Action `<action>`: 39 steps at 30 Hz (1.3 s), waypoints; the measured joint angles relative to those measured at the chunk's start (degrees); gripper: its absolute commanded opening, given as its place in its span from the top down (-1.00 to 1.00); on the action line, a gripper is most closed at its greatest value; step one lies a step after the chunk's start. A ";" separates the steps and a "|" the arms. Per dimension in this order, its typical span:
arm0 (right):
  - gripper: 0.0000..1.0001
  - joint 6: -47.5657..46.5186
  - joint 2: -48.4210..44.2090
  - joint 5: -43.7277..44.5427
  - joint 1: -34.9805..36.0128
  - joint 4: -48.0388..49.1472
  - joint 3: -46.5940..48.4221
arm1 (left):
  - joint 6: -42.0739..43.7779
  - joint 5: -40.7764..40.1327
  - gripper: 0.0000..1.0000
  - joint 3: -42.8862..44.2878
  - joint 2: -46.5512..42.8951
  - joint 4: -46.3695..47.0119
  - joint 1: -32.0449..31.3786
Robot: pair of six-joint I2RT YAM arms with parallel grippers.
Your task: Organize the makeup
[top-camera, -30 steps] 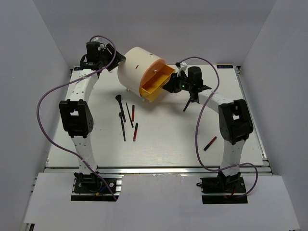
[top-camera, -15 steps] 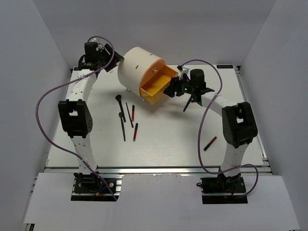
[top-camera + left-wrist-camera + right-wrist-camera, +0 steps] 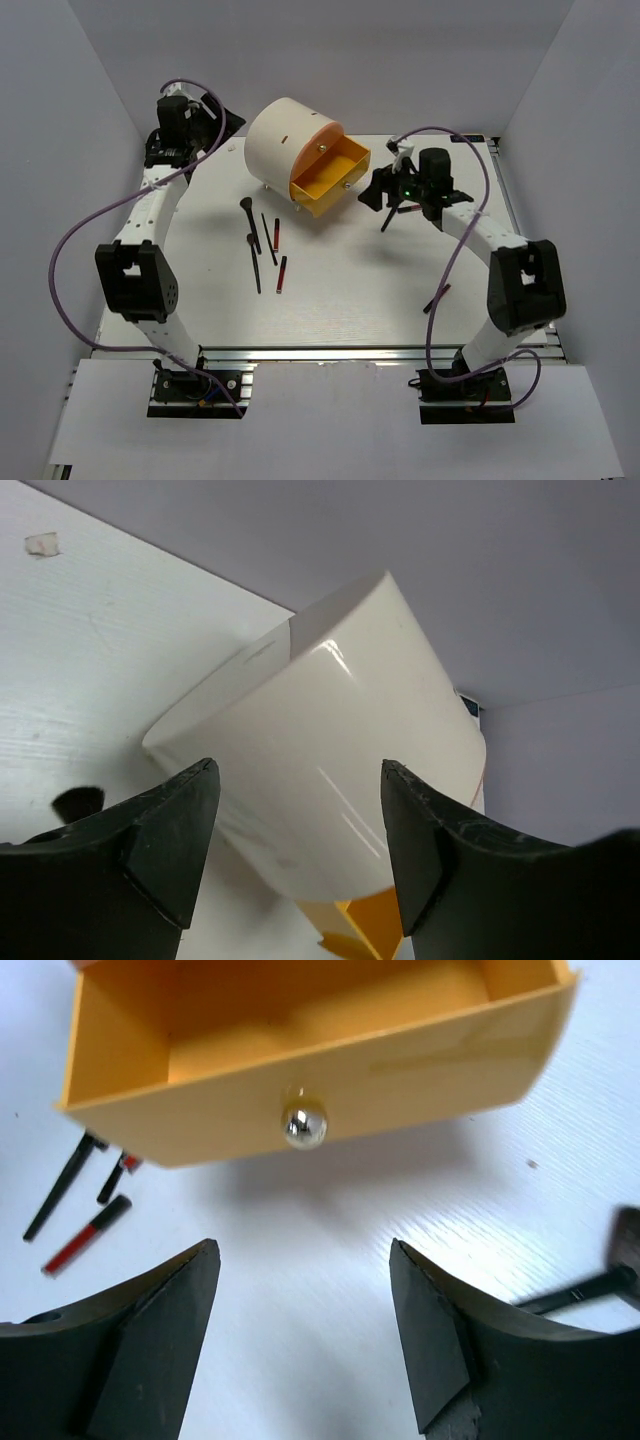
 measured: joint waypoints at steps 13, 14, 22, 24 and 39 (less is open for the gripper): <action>0.36 -16.11 -16.83 0.37 -4.59 -10.45 -13.60 | 3.61 -6.91 0.46 -32.63 -24.63 -1.84 -0.63; 0.34 -16.55 -17.14 0.37 -4.74 -11.39 -13.73 | 4.26 -7.87 0.32 -34.12 -25.11 -3.19 -1.44; 0.25 -17.84 -18.23 1.03 -5.64 -13.51 -13.75 | 6.32 -17.59 -0.21 -36.02 -21.38 -14.95 -16.90; 0.25 -17.88 -18.29 1.29 -6.16 -13.99 -13.75 | 6.21 -19.61 -0.21 -36.94 -19.82 -16.26 -19.10; 0.24 -17.62 -18.91 1.70 -8.15 -14.32 -15.43 | 7.28 -27.58 -0.11 -38.69 -7.04 -17.68 -20.96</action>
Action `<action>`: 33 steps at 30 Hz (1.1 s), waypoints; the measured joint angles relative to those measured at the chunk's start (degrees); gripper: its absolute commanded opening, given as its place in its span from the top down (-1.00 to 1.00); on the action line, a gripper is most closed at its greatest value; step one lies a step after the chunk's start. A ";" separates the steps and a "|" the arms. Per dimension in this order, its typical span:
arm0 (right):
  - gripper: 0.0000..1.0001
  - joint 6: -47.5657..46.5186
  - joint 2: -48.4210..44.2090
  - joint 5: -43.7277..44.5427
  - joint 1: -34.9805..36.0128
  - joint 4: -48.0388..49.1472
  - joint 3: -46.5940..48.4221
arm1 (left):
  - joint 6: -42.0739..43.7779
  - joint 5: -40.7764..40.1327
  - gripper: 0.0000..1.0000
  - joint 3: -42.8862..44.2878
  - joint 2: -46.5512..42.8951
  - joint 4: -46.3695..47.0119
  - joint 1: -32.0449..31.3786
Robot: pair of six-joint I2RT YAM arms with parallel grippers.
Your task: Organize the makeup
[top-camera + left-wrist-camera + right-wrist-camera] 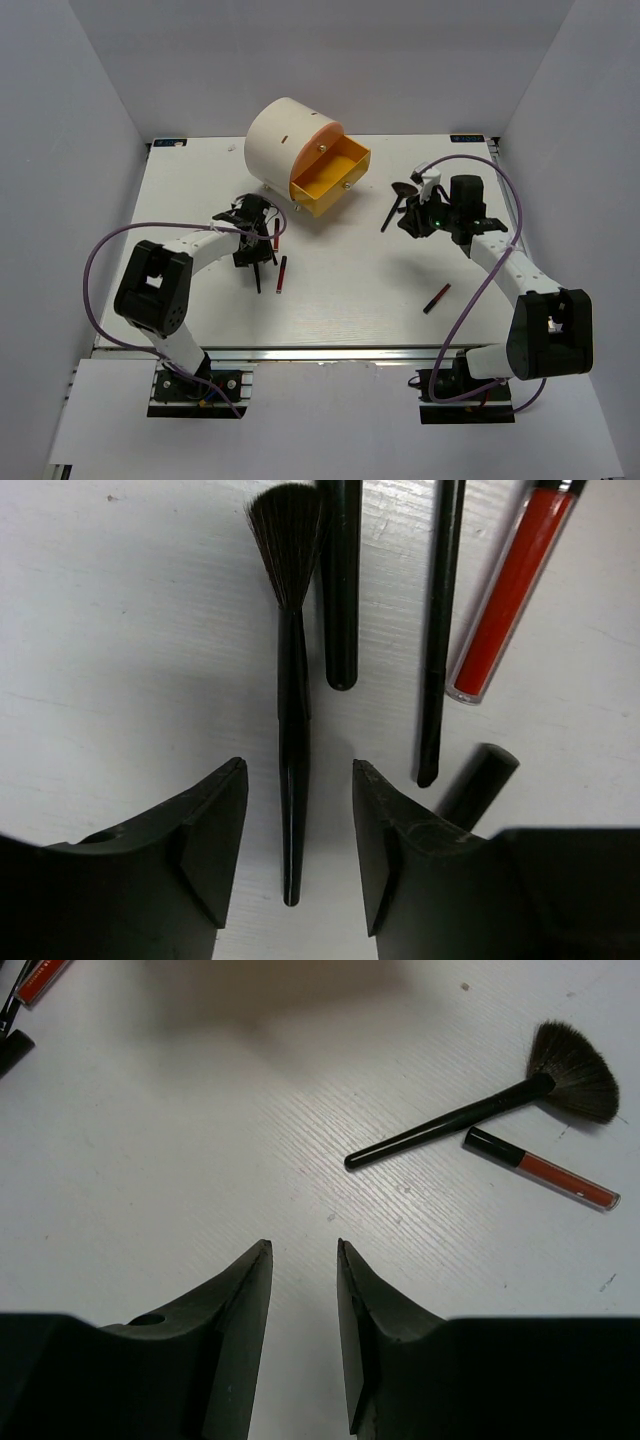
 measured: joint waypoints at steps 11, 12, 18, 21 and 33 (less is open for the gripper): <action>0.23 0.22 0.00 0.00 -1.11 0.11 -0.11 | 0.61 -0.87 0.28 -1.03 1.86 2.93 -0.11; 0.24 0.22 0.00 0.02 -1.18 0.11 -0.11 | 0.59 -0.90 0.30 -1.25 1.75 3.23 -0.11; 0.23 0.24 -0.02 0.00 -1.40 0.11 -0.11 | 0.42 -1.75 0.51 -4.87 -0.79 6.62 -0.11; 0.23 0.24 0.00 0.00 -1.64 0.13 -0.11 | 0.28 -1.88 0.72 -6.34 -2.03 7.41 -0.15; 0.23 0.24 0.00 -0.09 -1.99 0.13 -0.11 | -1.44 -1.31 1.00 -8.96 -11.41 0.00 -0.15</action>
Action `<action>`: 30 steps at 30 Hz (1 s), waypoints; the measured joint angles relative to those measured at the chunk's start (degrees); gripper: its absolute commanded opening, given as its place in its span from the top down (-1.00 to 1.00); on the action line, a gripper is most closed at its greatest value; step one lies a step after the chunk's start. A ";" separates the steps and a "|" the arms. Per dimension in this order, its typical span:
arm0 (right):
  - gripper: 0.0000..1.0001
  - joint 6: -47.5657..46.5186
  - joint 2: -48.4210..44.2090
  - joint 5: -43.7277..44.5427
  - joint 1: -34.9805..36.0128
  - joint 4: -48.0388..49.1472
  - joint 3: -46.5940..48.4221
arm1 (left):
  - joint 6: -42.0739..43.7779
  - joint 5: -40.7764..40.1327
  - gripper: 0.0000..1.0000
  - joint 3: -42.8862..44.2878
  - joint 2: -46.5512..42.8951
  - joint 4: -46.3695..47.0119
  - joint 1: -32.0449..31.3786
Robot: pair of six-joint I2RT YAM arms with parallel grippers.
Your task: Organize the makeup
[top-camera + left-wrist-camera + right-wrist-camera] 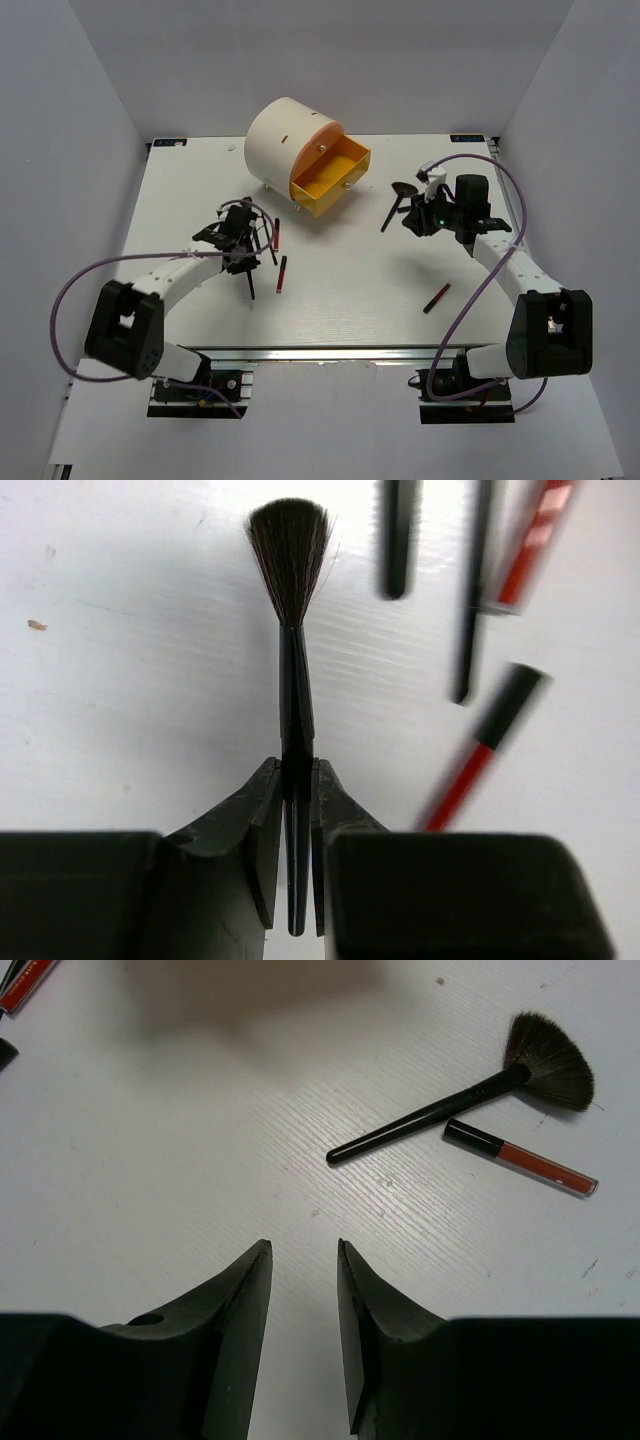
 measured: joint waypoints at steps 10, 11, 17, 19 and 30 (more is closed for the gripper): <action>0.23 0.42 0.00 -0.96 -0.33 0.17 0.00 | 1.68 4.70 1.00 2.80 -24.35 6.62 -9.16; 0.23 0.39 -0.02 -1.11 -0.31 0.15 0.00 | 2.69 5.11 1.00 4.61 -24.11 7.85 -10.56; 0.06 1.62 -0.02 -1.62 -1.05 0.26 0.02 | 12.46 8.26 1.00 25.05 -9.68 11.06 -14.08; 0.03 3.34 0.02 -1.66 -1.86 0.17 0.35 | 16.98 8.63 1.00 31.95 -3.21 11.98 -14.14; -0.06 12.81 0.11 -2.60 -3.37 1.51 2.34 | 40.09 8.70 1.00 55.71 24.24 7.72 -14.16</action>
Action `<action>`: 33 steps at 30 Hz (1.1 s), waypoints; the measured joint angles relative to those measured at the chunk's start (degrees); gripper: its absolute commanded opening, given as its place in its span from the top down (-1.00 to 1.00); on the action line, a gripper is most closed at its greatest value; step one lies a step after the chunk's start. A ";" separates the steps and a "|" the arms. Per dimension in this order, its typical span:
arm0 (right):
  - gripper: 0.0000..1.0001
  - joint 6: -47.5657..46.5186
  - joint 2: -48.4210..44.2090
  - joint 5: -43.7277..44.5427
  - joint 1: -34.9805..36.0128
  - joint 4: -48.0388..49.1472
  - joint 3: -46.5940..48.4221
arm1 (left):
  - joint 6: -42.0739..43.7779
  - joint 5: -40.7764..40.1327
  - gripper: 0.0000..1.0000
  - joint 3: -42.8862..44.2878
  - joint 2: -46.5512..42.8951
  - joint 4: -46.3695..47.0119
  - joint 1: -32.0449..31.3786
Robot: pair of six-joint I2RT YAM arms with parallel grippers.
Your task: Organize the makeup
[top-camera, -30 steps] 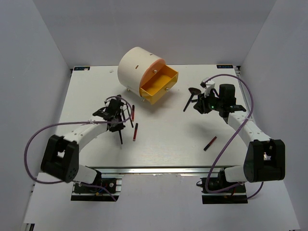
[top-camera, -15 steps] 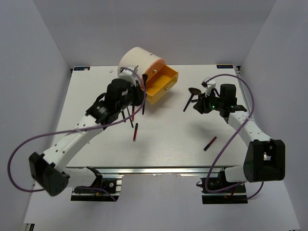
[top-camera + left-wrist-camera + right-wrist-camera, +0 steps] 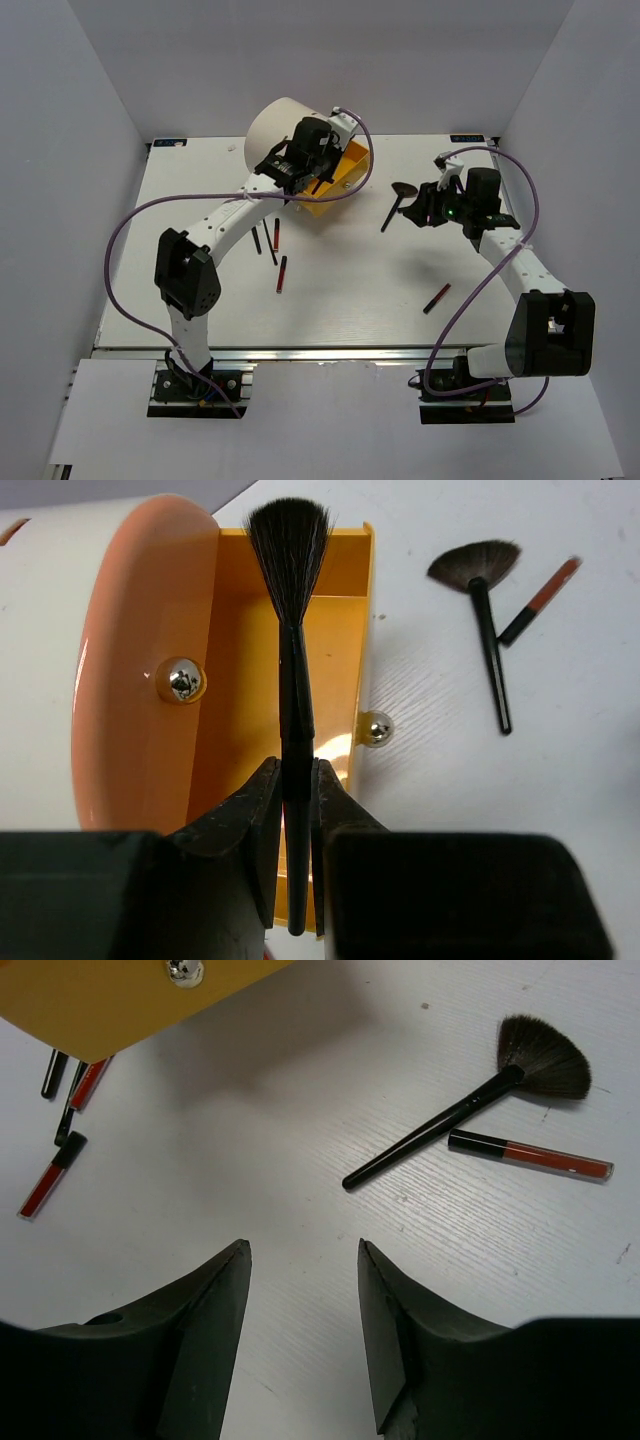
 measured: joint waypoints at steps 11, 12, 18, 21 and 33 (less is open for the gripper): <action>-0.19 5.90 5.86 -0.48 0.04 0.44 1.95 | 8.00 -1.29 0.02 0.00 1.53 2.01 0.00; -0.20 7.08 7.04 0.09 0.09 0.50 2.54 | 8.13 -1.36 -0.06 0.00 1.53 2.23 0.00; -0.17 17.46 14.82 7.72 0.68 -0.13 8.63 | 7.85 -2.45 -0.33 0.00 1.53 2.71 0.00; -0.16 21.22 18.45 12.57 1.62 -1.66 13.51 | 7.48 -2.82 -0.30 0.04 1.53 2.60 0.00; 0.21 26.49 28.52 24.13 10.23 -7.96 22.91 | -6.51 -5.92 -0.15 -9.60 -12.33 2.27 0.02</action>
